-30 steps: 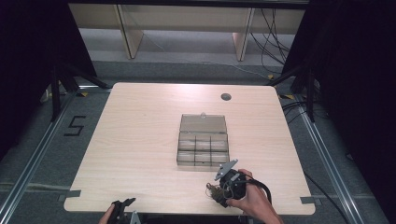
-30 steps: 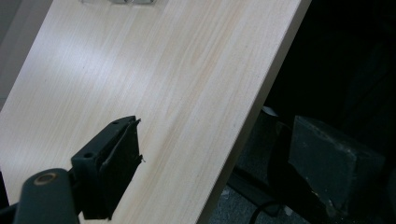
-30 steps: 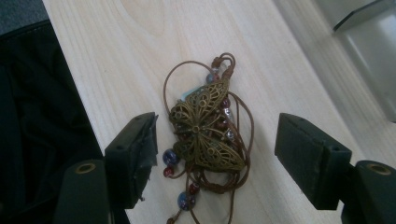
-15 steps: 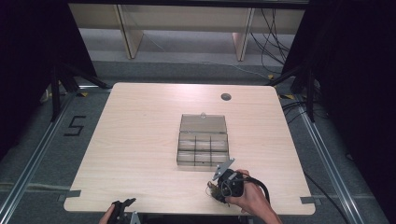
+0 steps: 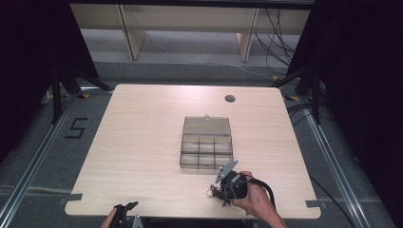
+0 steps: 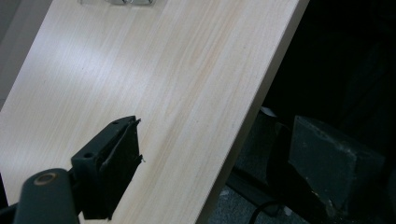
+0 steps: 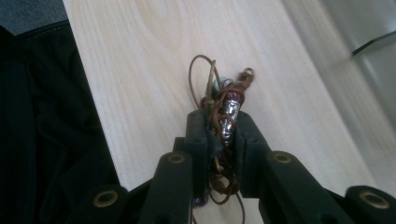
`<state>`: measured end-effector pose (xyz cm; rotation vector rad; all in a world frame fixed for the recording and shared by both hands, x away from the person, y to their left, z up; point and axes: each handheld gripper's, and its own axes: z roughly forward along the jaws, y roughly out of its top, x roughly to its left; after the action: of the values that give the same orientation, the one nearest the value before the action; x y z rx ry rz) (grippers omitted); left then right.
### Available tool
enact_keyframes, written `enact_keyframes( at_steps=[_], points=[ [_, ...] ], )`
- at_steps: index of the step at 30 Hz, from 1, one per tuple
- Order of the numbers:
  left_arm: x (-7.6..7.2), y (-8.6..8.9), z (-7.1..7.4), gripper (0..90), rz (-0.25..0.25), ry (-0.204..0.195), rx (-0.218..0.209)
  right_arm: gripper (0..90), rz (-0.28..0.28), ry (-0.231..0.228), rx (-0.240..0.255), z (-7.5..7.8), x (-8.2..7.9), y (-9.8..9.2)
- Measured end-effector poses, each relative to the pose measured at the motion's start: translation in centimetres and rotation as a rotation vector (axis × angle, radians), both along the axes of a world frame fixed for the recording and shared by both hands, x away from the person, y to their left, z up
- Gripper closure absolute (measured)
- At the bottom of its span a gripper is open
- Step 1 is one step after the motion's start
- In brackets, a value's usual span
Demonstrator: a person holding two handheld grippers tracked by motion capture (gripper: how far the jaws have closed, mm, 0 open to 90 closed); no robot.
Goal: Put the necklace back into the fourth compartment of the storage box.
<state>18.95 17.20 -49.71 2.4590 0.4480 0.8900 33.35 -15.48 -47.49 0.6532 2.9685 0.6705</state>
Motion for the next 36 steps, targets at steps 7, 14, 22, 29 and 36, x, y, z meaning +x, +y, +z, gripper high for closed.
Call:
enact_keyframes(
  at_steps=[7, 14, 22, 29, 36],
  points=[
    [0.0, 0.1, 0.1, 15.8, 0.007, -0.014, 0.006, 79.0, 0.006, 0.001, 0.01, 1.2, -0.1, 0.2],
    [0.0, 0.1, 0.0, 15.8, 0.007, -0.011, 0.015, 79.1, 0.046, -0.015, 0.031, 2.6, 0.4, 0.3],
    [0.3, 0.1, -0.1, 15.8, -0.008, 0.015, 0.013, 79.1, 0.041, -0.037, 0.035, 4.5, 1.2, 1.0],
    [0.2, 0.0, -0.2, 15.8, -0.006, 0.006, 0.016, 79.0, 0.064, -0.033, 0.029, 5.6, 2.1, 2.1],
    [0.2, 0.0, 0.0, 15.8, -0.008, 0.016, 0.024, 79.0, 0.07, -0.035, 0.009, 6.9, 2.9, 2.9]
  ],
)
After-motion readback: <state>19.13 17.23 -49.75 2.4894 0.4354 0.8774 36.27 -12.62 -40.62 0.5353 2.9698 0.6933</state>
